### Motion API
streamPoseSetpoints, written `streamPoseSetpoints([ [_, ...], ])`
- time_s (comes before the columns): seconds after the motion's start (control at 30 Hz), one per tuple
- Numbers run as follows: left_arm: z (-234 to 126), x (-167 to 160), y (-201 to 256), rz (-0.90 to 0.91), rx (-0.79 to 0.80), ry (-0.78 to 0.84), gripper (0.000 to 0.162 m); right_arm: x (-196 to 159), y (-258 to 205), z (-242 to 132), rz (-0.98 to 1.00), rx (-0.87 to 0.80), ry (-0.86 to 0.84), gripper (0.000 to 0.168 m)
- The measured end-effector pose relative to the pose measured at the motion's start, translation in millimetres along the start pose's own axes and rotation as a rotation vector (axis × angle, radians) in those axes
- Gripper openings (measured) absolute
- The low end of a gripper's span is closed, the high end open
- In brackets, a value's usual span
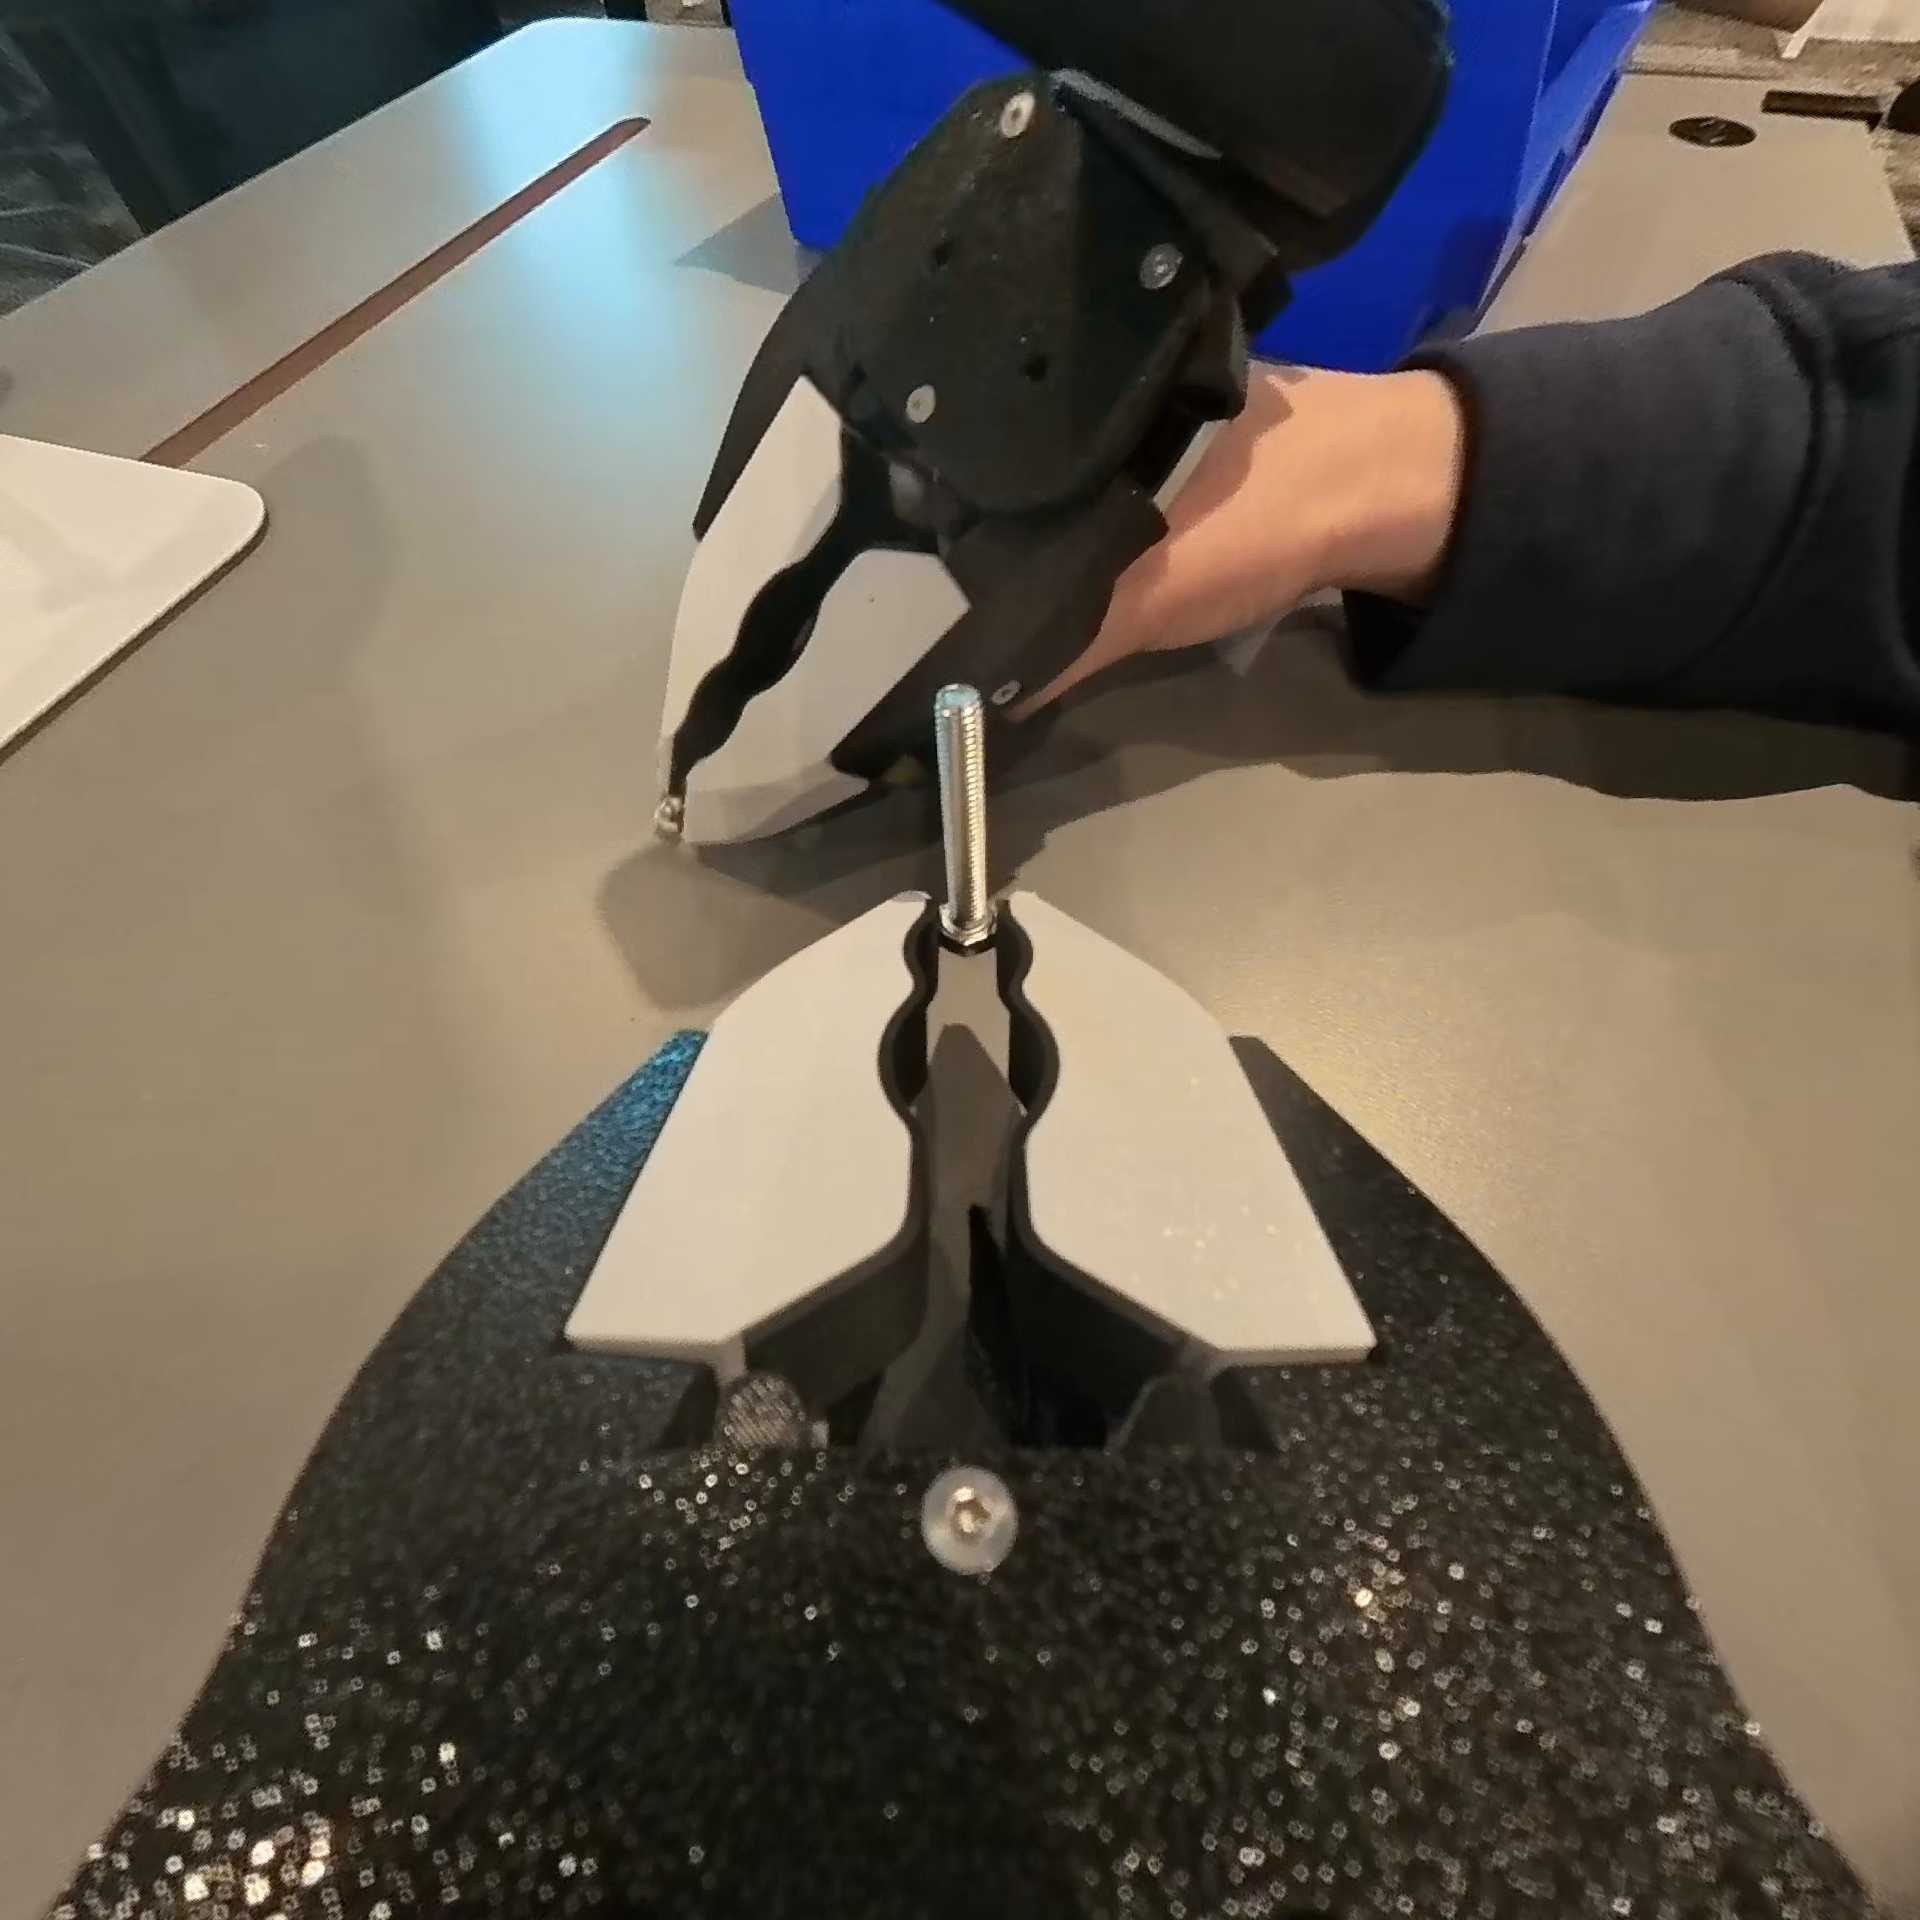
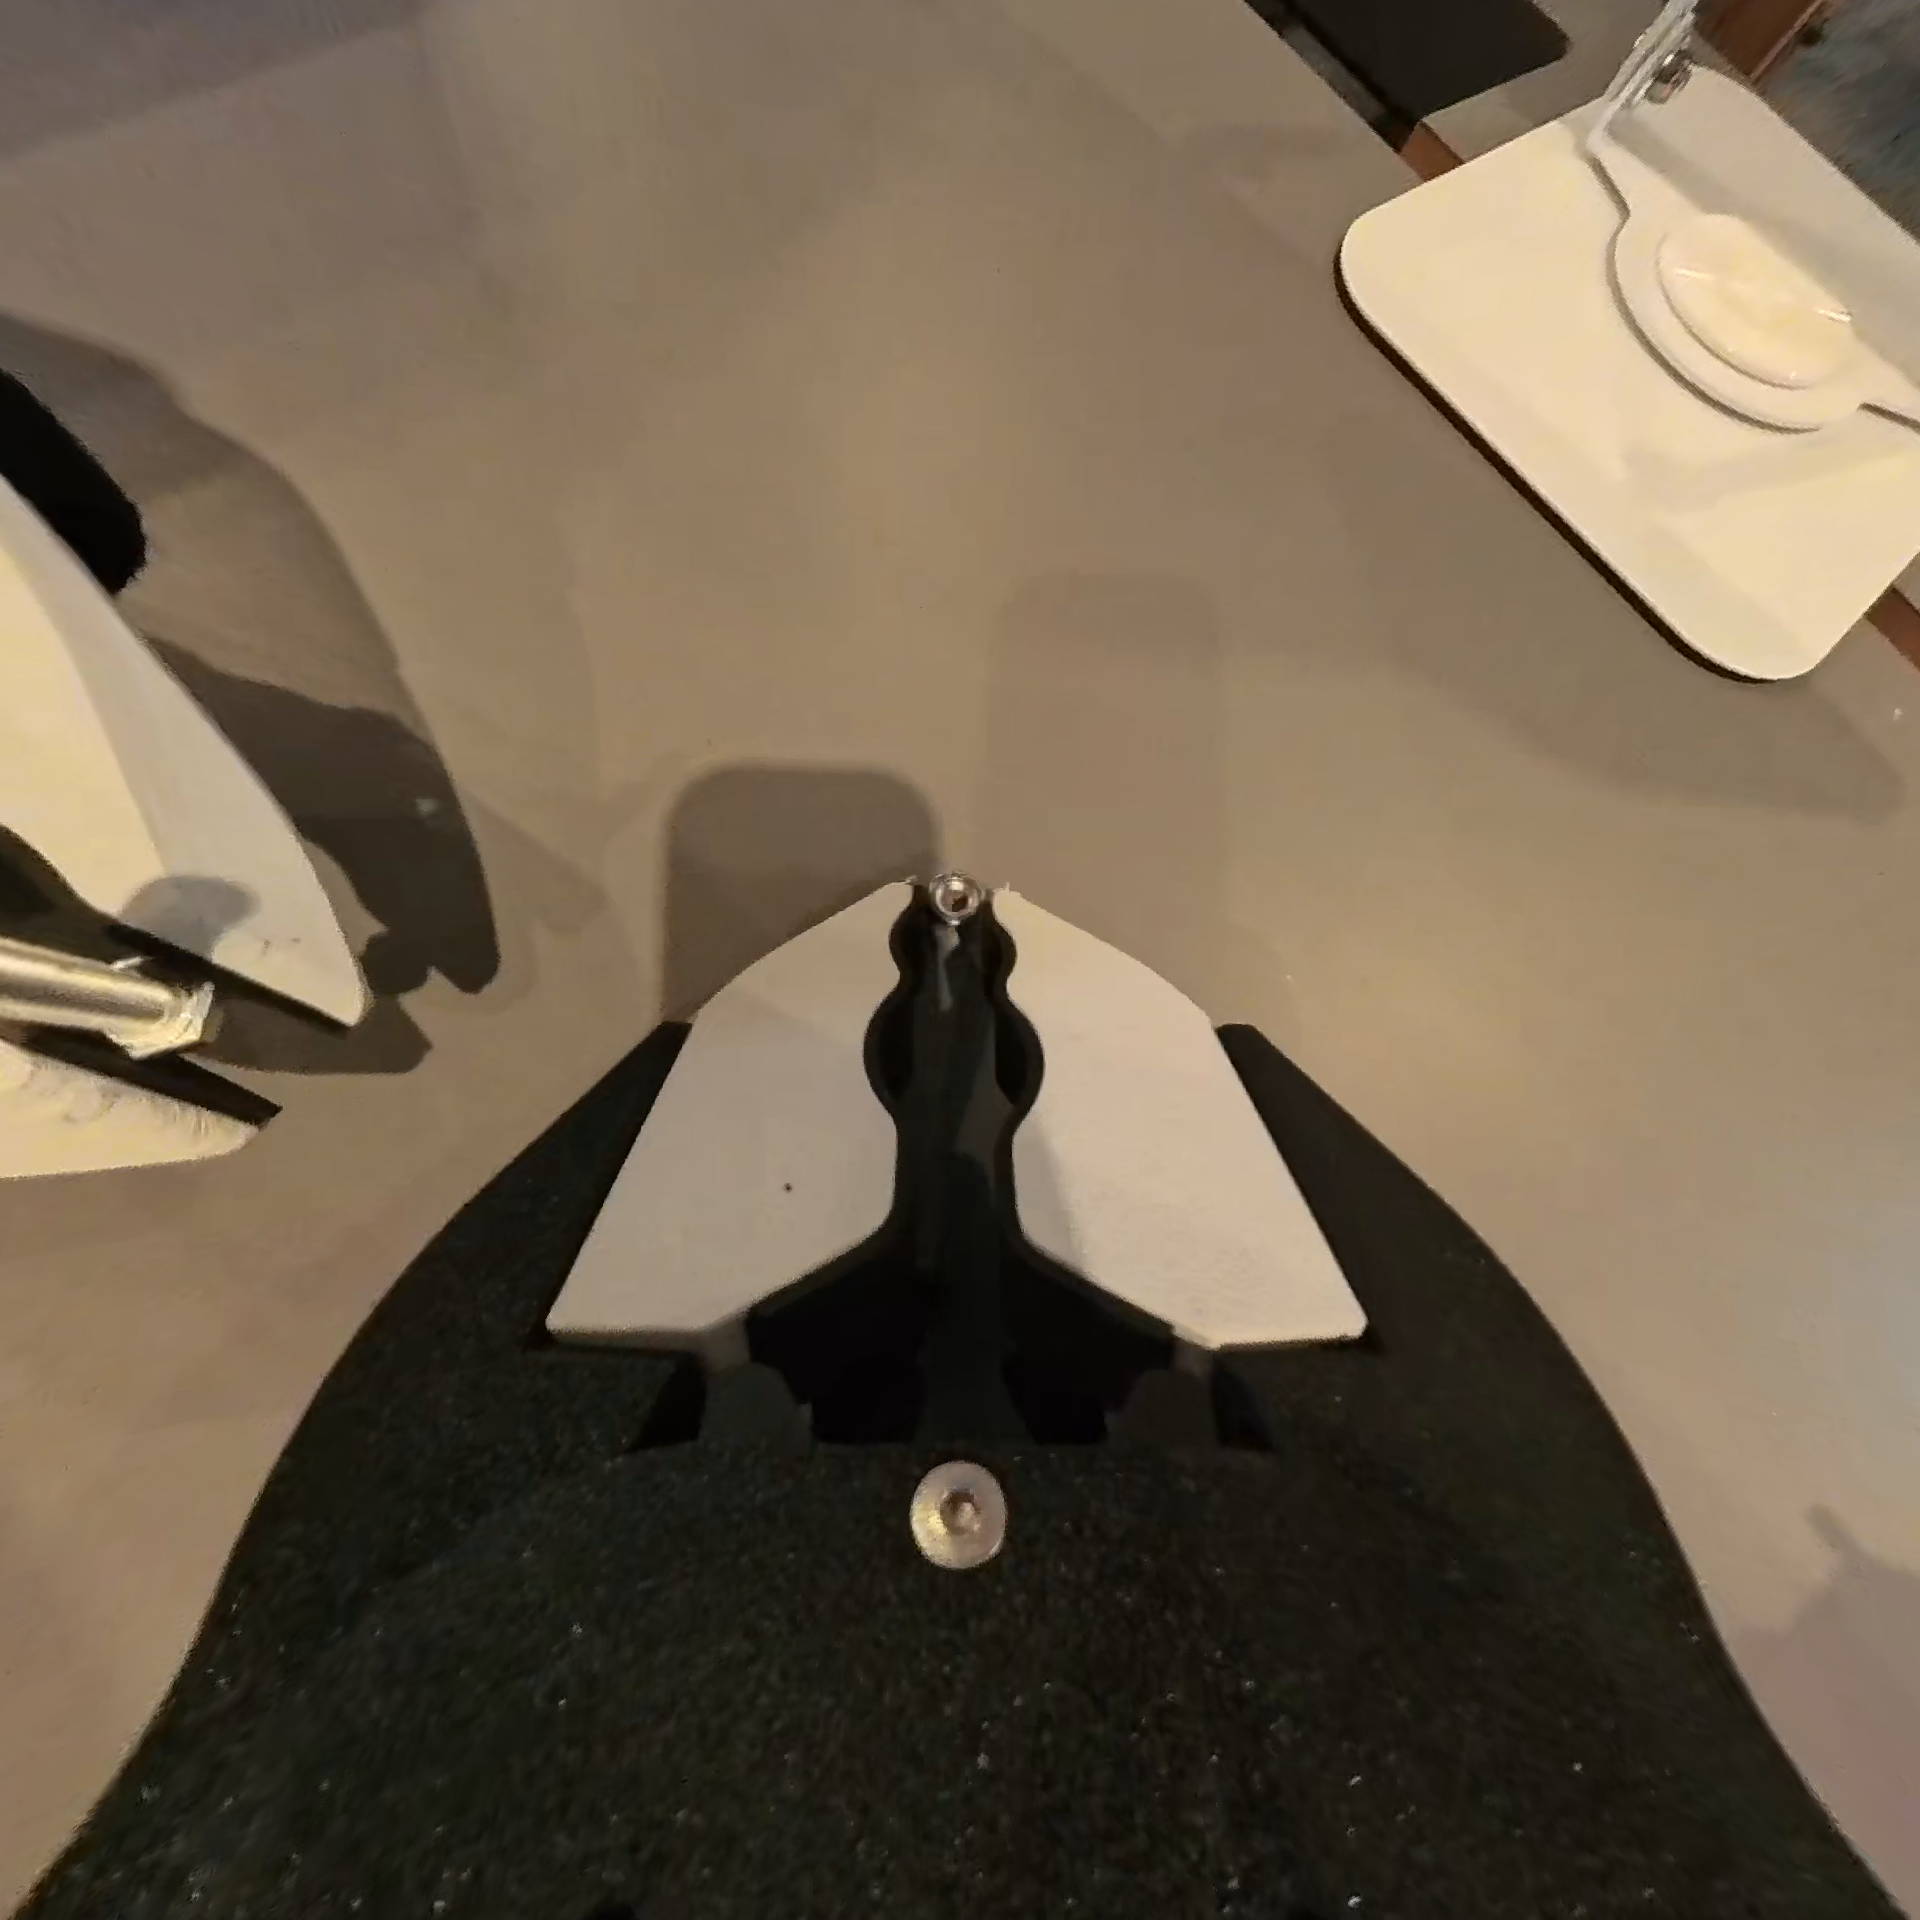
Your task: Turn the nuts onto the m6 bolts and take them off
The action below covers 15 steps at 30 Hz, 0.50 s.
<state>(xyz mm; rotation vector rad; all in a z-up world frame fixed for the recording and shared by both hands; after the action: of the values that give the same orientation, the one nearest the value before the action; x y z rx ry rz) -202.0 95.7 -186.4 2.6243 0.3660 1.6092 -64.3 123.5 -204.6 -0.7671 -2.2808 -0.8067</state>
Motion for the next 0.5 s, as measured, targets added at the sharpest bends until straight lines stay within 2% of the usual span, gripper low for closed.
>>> streamPoseSetpoints([
  [0.17,-0.2,0.1,0.1,0.001,0.000,0.000,0.010,-3.3,1.3,-10.3,-0.014,-0.006,0.044,0.010],
  [0.27,-0.2,0.1,0.1,0.001,0.000,-0.002,0.010,0.2,1.2,-26.8,0.002,0.045,0.167,0.010],
  [0.43,0.2,-0.3,1.1,0.011,-0.002,-0.010,0.010,14.9,-7.7,-65.1,-0.028,0.274,0.492,0.009],
  [0.5,0.3,-0.6,1.5,0.015,-0.003,-0.014,0.010,19.5,-9.6,-75.3,-0.053,0.309,0.539,0.009],
])
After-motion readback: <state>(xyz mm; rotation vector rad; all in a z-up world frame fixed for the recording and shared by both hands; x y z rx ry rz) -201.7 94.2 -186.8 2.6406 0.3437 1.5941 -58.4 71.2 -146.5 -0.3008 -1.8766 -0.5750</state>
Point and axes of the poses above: each gripper's, where its closed fingertips meet, z out along the fingers, x out of its top, y = z × x across the jaws, the point moved 8 cm from there along -z, back along the fingers, and after that the axes turned 13 degrees about -z, right-handed, at the moved point
